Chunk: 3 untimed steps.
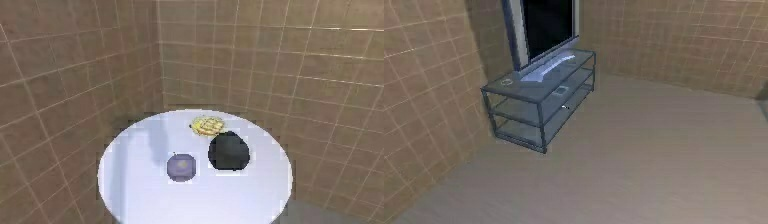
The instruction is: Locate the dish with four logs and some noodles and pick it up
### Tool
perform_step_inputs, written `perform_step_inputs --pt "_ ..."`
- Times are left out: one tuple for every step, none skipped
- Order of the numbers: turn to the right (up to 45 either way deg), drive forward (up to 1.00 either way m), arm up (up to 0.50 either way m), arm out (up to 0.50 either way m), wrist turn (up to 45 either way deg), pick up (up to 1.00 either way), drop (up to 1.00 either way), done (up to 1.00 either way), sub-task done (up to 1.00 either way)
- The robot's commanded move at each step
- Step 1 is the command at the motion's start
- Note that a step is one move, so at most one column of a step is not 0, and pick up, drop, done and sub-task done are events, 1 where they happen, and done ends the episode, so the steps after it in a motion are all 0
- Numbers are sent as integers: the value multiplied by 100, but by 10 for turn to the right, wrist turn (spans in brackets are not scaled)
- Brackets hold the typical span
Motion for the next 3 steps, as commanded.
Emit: perform_step_inputs --pt "450 0 0 0 0 0 0 0 0" --pt "120 0 0 0 0 0 0 0 0" --pt "0 50 0 0 0 0 0 0 0"
